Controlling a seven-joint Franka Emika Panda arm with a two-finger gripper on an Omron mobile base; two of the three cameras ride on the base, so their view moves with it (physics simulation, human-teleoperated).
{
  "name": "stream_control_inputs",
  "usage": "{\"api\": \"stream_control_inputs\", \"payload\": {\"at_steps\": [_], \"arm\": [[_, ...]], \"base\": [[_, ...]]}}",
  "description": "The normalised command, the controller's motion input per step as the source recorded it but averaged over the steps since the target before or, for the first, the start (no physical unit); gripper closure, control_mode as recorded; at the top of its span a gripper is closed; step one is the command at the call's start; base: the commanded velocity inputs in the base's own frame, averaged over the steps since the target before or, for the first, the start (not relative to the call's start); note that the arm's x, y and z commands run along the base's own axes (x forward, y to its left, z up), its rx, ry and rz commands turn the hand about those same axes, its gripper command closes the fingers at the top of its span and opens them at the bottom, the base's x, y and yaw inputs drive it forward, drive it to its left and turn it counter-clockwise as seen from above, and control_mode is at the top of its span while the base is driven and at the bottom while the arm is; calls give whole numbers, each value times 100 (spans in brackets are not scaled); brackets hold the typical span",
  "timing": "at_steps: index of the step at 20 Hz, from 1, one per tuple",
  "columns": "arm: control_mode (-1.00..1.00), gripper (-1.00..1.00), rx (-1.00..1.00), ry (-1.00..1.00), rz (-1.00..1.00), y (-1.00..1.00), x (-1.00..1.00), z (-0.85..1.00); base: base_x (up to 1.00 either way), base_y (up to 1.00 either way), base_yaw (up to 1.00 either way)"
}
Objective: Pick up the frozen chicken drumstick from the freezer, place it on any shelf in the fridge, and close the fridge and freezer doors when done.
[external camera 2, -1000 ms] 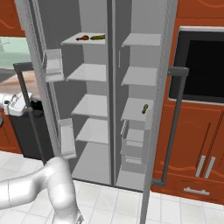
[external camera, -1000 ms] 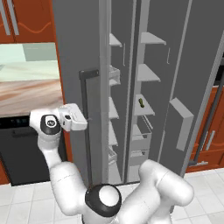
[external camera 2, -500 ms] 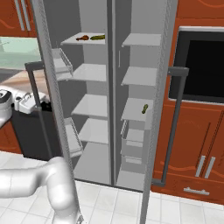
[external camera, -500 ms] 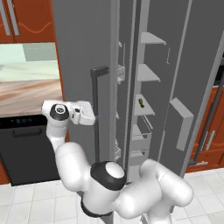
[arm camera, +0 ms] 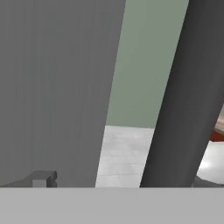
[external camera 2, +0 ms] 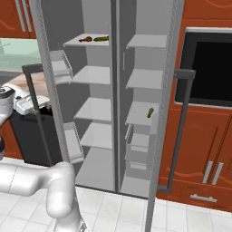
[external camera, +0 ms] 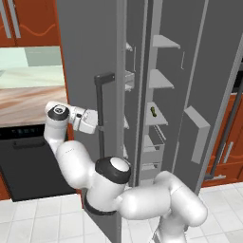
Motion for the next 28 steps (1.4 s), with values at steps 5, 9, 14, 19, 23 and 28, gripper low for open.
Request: {"api": "stream_control_inputs", "payload": {"at_steps": [5, 9, 14, 19, 23, 28], "arm": [[-100, -100, 0, -9, 35, -100, 72, -22], [-100, -100, 0, -8, 39, -100, 83, -30], [-100, -100, 0, -9, 41, -100, 83, -34], [-100, -100, 0, -10, 46, -100, 93, -39], [-100, -100, 0, -11, 48, -100, 90, -37], [-100, -100, 0, -9, 41, -62, 63, -10]], "base": [[0, 0, 0], [0, 0, 0], [0, 0, 0], [0, 0, 0], [0, 0, 0], [0, 0, 0]]}}
